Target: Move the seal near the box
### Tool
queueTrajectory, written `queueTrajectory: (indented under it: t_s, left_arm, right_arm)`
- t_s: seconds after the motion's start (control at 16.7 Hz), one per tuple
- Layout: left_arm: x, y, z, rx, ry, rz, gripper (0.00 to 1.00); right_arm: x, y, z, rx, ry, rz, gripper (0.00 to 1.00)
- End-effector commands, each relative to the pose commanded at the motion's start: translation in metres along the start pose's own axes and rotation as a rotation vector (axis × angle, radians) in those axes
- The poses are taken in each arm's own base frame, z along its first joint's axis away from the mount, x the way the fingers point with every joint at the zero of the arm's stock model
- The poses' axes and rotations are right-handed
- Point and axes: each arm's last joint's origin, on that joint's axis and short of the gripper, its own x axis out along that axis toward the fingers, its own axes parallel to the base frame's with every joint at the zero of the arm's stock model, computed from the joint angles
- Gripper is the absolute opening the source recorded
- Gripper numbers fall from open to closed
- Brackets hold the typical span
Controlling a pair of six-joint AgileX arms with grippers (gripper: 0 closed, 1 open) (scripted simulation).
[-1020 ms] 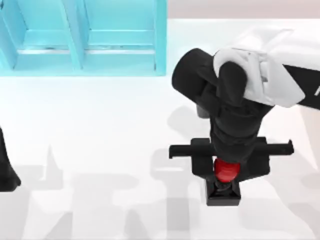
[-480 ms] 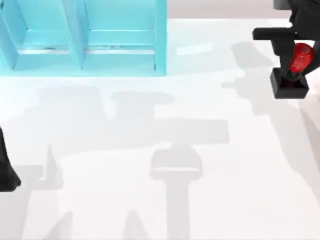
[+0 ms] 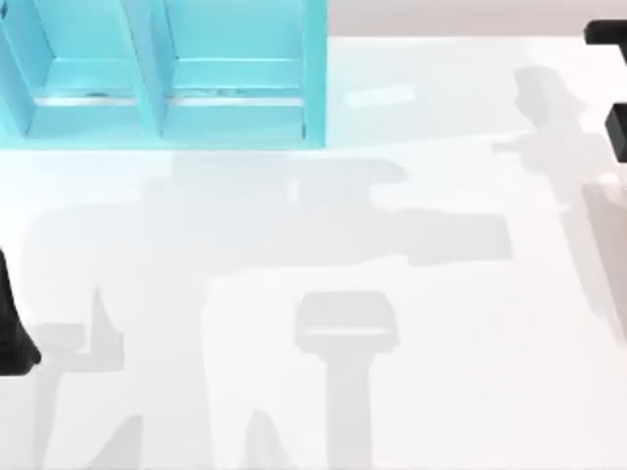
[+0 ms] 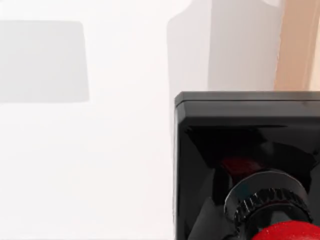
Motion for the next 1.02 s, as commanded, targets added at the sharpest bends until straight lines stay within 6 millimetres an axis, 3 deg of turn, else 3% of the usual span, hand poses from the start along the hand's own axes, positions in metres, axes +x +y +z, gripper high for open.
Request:
queueTrajectory:
  t_s: [0.3, 0.72, 1.02]
  left_arm:
    - [0.0, 0.0, 0.0, 0.0, 0.0, 0.0, 1.0]
    - [0.0, 0.0, 0.0, 0.0, 0.0, 0.0, 1.0]
    - [0.0, 0.0, 0.0, 0.0, 0.0, 0.0, 1.0]
  right_arm:
    - [0.005, 0.0, 0.001, 0.003, -0.01, 0.0, 0.0]
    - [0.06, 0.0, 0.0, 0.001, 0.005, -0.001, 0.0]
    - [0.065, 0.0, 0.0, 0.0, 0.0, 0.0, 0.0]
